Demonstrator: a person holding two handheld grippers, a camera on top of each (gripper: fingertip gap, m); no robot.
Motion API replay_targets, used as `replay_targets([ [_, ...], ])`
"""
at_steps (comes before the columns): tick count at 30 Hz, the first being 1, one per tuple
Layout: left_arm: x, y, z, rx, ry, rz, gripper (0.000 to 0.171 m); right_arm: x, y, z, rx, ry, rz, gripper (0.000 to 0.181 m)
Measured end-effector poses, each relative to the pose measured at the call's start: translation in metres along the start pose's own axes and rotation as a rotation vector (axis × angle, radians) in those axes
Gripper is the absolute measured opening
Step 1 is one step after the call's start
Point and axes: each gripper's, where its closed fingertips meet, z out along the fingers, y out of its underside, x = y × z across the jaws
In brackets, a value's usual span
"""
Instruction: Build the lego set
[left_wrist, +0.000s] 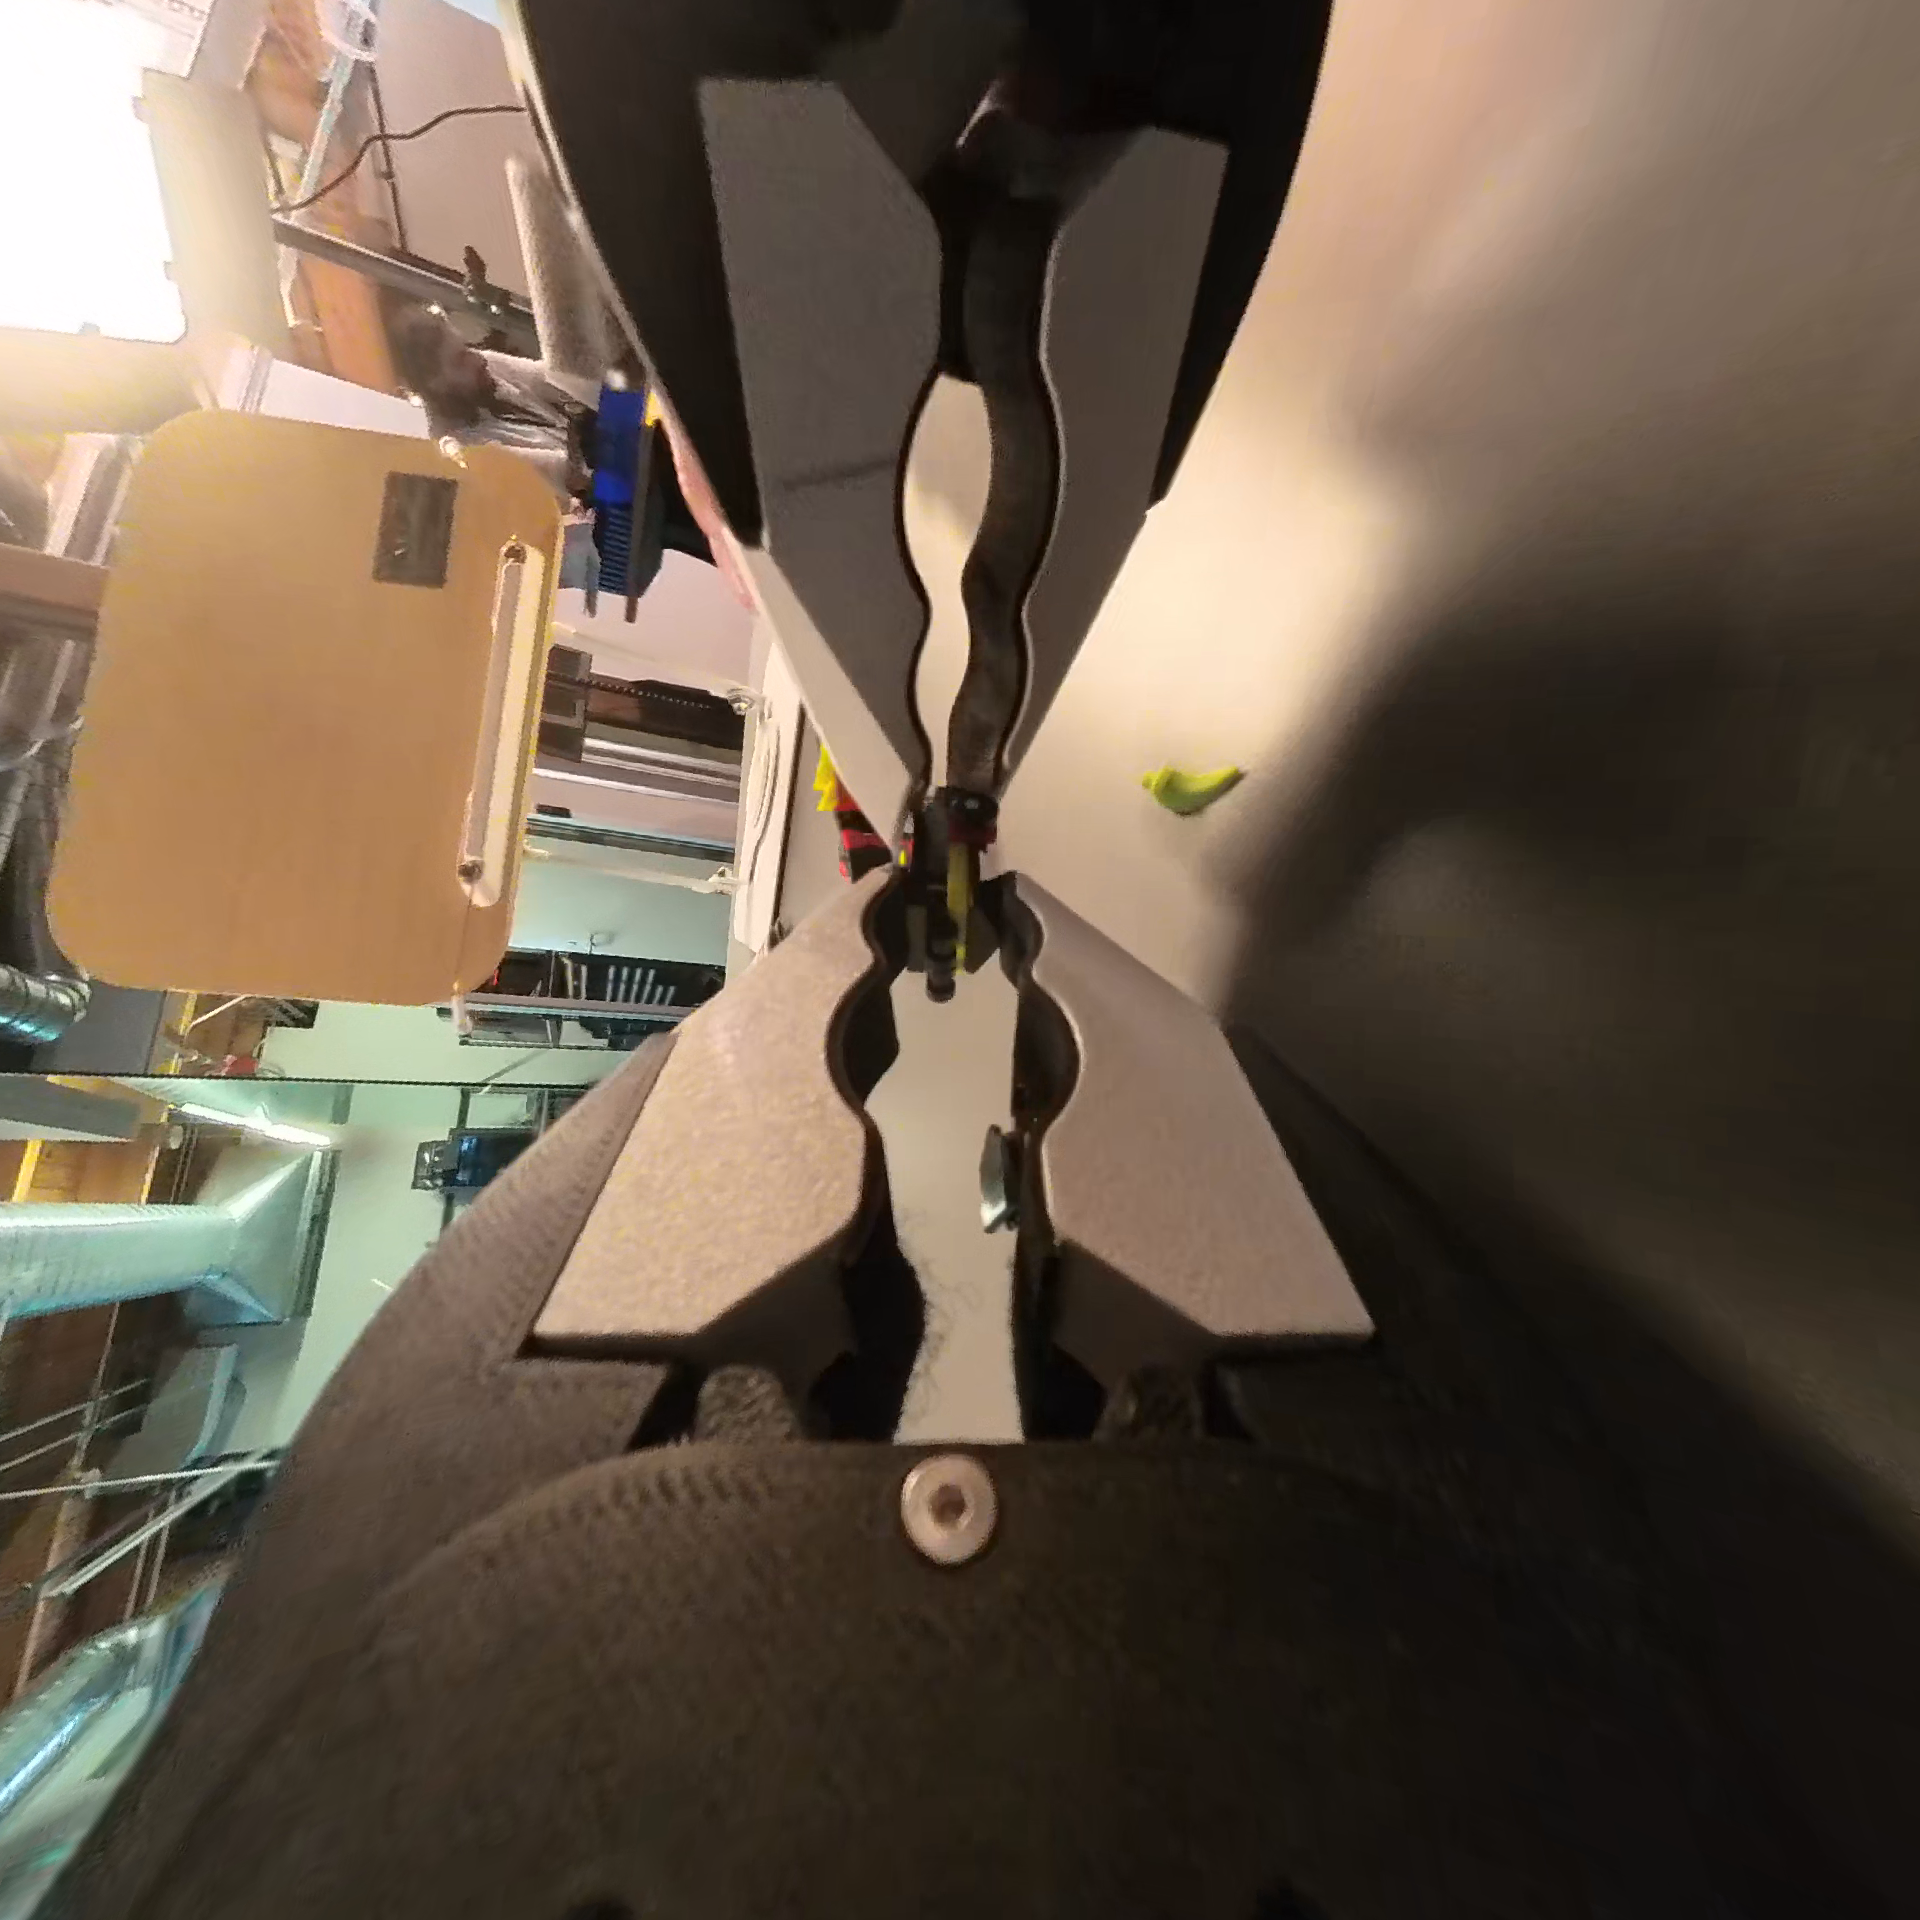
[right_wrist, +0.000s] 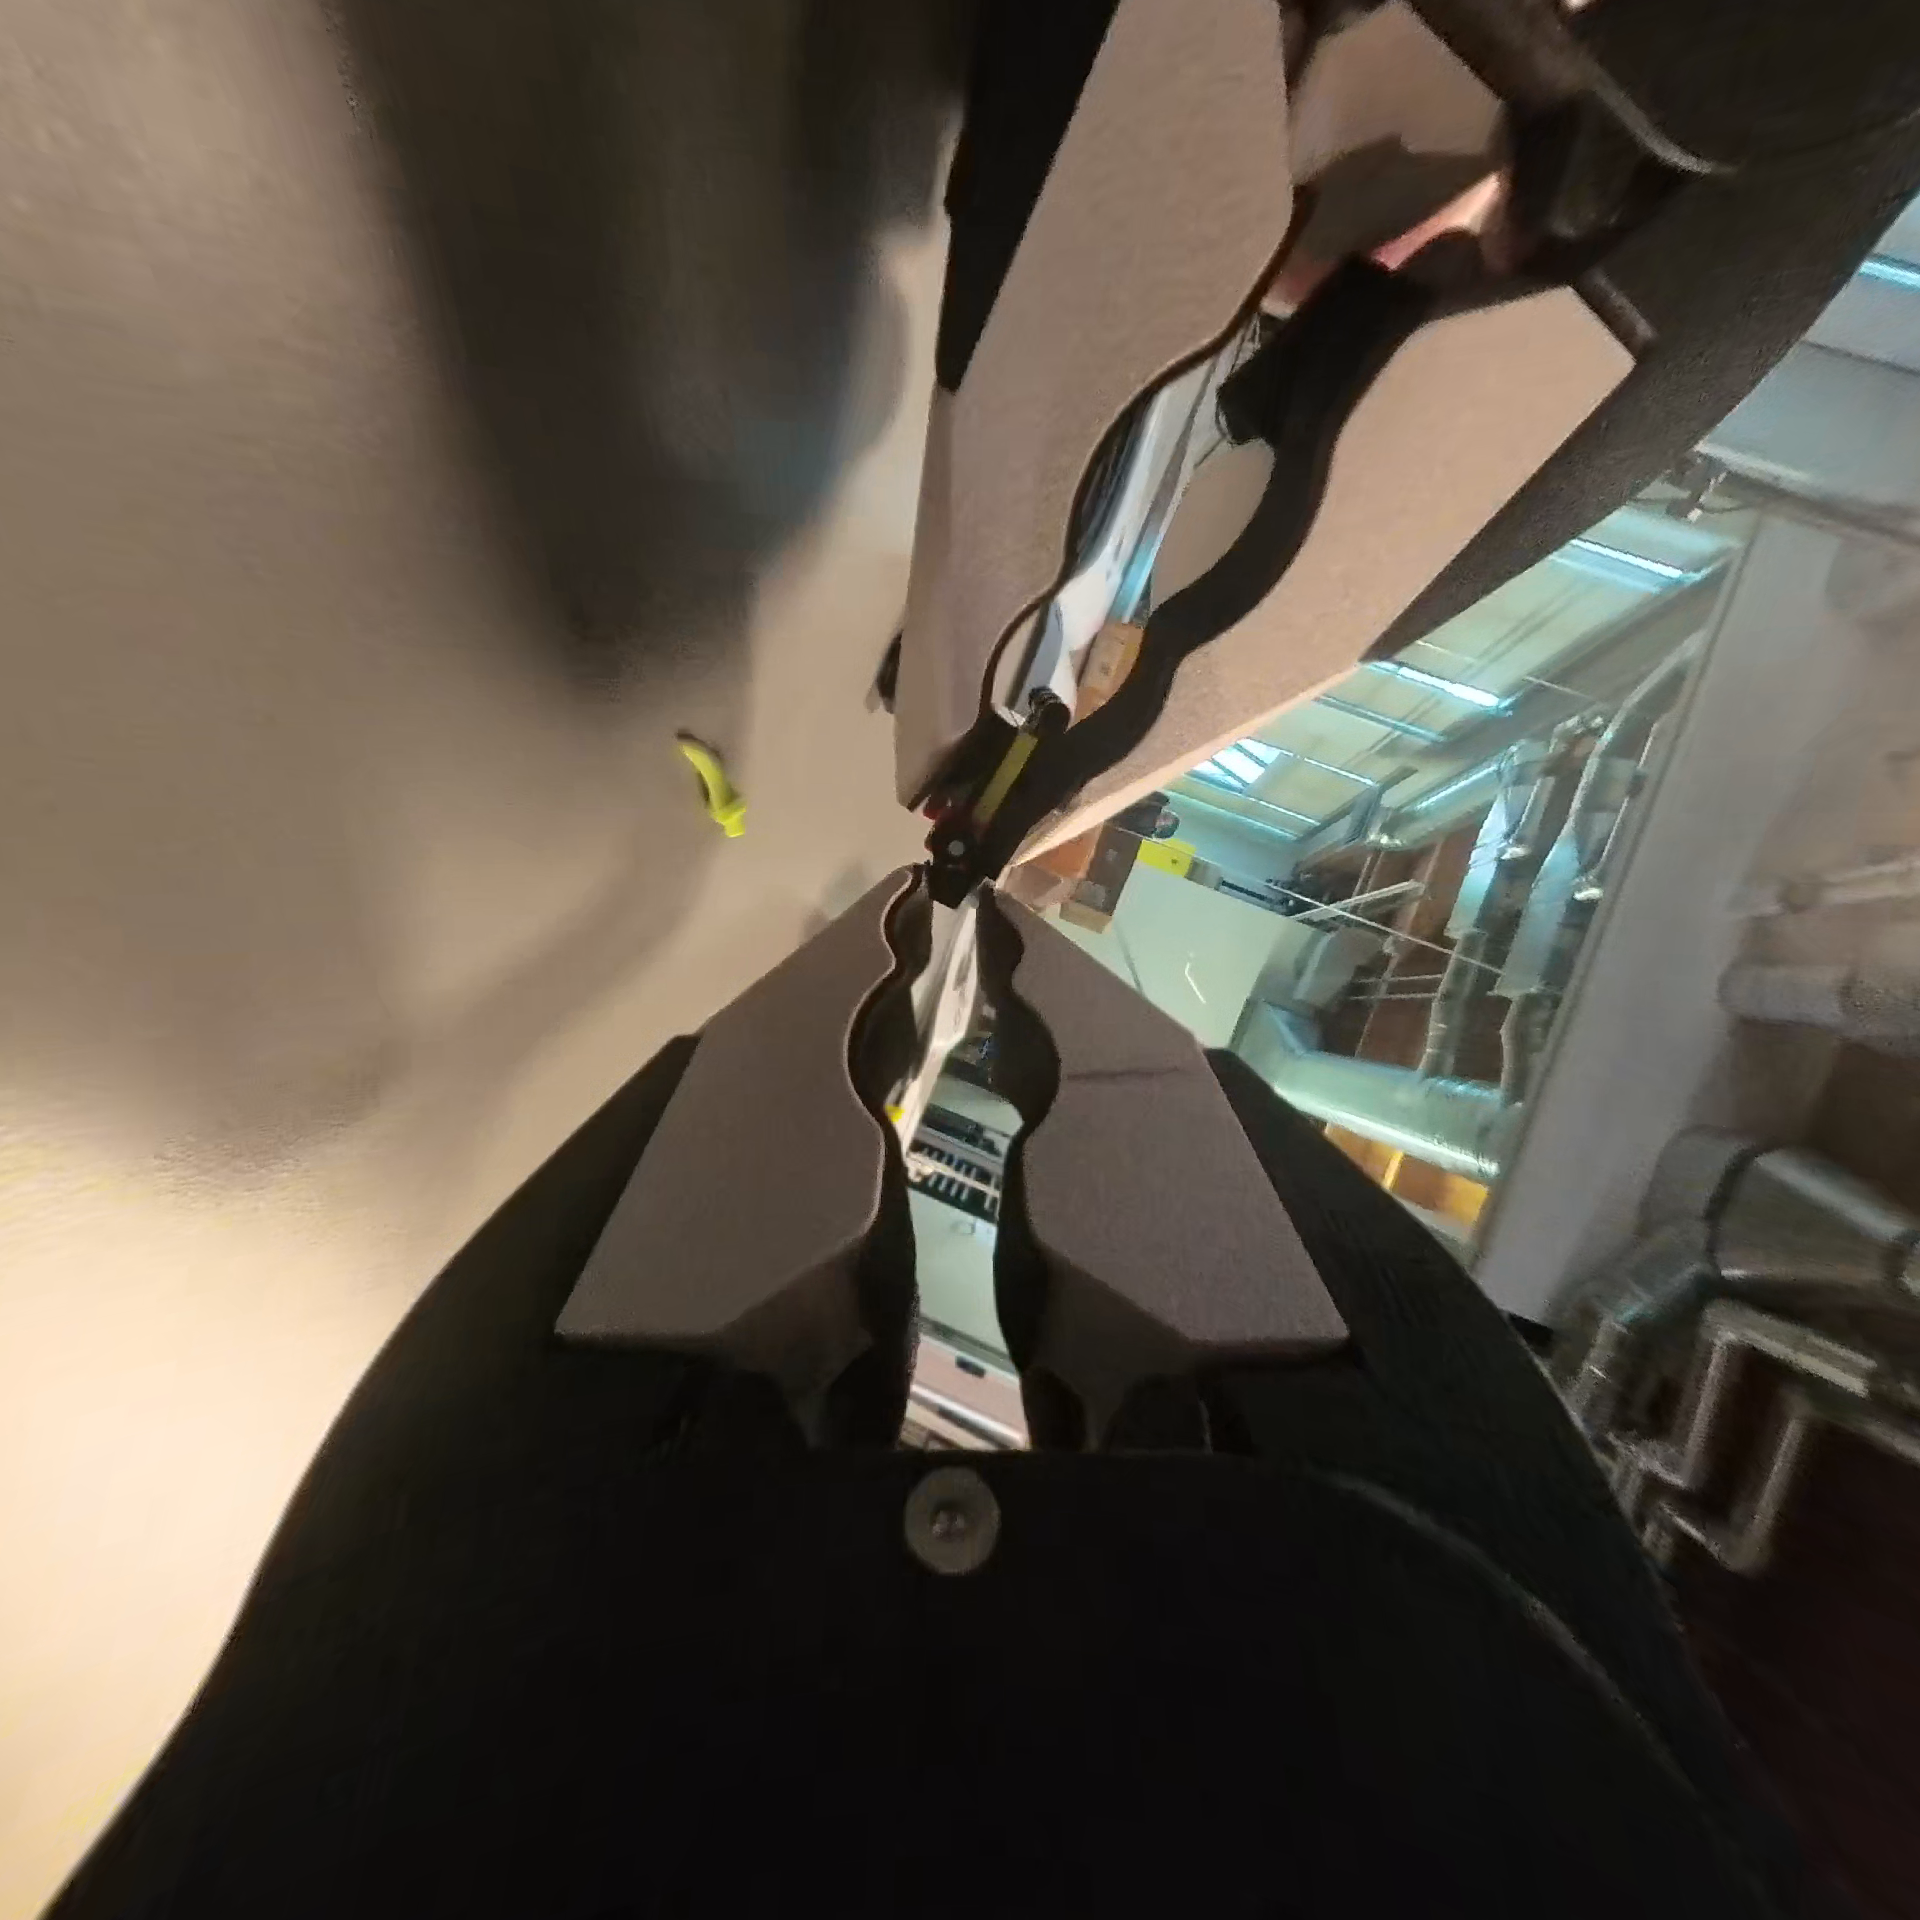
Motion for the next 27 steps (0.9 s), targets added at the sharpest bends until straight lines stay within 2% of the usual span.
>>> replay_targets([
  [19, 0.013, -0.001, 0.002, 0.015, 0.088, 0.001, 0.016, -0.012, -0.005, 0.001, 0.035, 0.001, -0.112, 0.005],
  [21, 0.010, -0.003, 0.001, 0.025, 0.068, 0.006, 0.016, -0.008, -0.005, 0.001, 0.052, 0.015, -0.038, 0.007],
  [25, 0.004, -0.006, -0.001, 0.052, 0.038, 0.007, 0.016, -0.004, -0.007, -0.002, 0.137, -0.029, 0.230, 0.010],
  [27, 0.002, -0.007, -0.002, 0.063, 0.024, 0.011, 0.015, -0.001, -0.008, -0.003, 0.158, -0.027, 0.254, 0.010],
])
